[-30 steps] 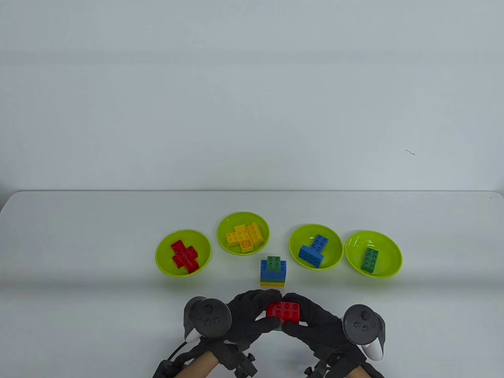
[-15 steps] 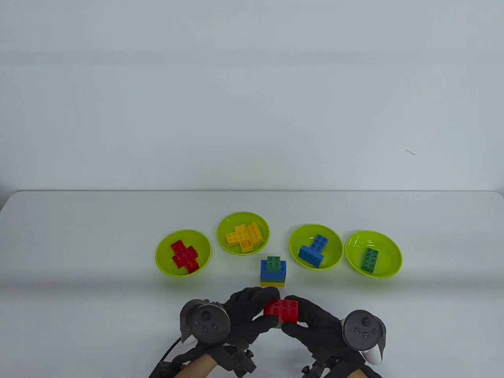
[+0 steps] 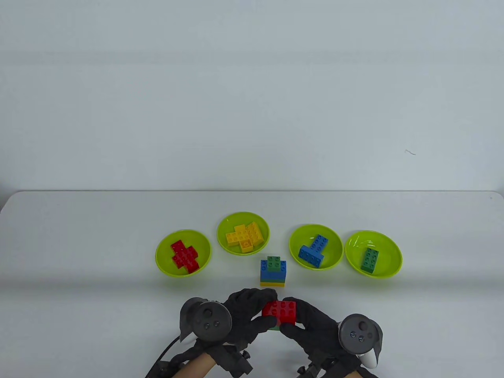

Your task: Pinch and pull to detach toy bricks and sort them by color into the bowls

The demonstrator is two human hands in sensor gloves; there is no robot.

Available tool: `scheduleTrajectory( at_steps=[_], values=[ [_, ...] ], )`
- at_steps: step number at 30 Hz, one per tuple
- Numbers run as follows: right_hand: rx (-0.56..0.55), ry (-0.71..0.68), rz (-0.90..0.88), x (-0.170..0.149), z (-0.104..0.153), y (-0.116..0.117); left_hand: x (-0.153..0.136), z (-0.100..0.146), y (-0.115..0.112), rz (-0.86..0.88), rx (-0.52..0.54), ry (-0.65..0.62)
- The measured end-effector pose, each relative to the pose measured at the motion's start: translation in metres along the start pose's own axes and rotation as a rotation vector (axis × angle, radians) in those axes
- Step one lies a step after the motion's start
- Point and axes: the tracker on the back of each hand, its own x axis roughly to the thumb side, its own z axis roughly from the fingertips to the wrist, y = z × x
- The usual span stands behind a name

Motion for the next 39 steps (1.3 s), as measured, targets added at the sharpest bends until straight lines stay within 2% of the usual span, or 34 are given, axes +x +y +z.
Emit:
scheduleTrajectory(
  at_steps=[2,5,9,13,19,21,23,27,34,35,37,39],
  values=[
    [0.002,-0.002,0.007,0.0,0.0,0.0,0.005,0.0,0.0,-0.098,-0.001,-0.037],
    [0.001,-0.004,0.007,0.0,0.0,-0.001,0.007,0.0,-0.001,-0.126,-0.002,-0.048],
    [0.006,-0.041,0.089,0.002,-0.001,0.0,-0.002,-0.002,0.0,0.026,-0.057,0.04],
    [0.012,-0.02,0.061,-0.001,-0.001,0.002,-0.008,-0.001,-0.002,0.078,-0.078,0.07],
    [0.018,-0.005,0.042,-0.003,-0.003,0.001,0.003,0.003,-0.002,-0.142,-0.009,-0.032],
    [0.017,-0.005,0.035,-0.003,-0.003,0.0,0.005,0.003,-0.003,-0.154,-0.015,-0.027],
    [0.016,-0.018,0.052,-0.003,-0.002,0.0,0.004,0.002,-0.003,-0.122,-0.02,-0.009],
    [0.029,-0.032,0.08,-0.002,-0.003,0.0,-0.005,0.001,-0.003,0.05,-0.067,0.082],
    [0.048,-0.022,0.03,-0.007,-0.003,0.004,-0.017,0.002,-0.001,0.142,-0.098,0.174],
    [0.07,-0.05,0.076,-0.006,-0.004,0.003,-0.021,0.002,-0.003,0.217,-0.128,0.179],
    [0.072,-0.055,0.111,-0.003,-0.005,0.003,-0.025,0.004,-0.002,0.312,-0.102,0.213],
    [0.062,-0.036,0.082,-0.003,-0.005,0.003,-0.025,0.004,-0.001,0.278,-0.097,0.198]
  ],
)
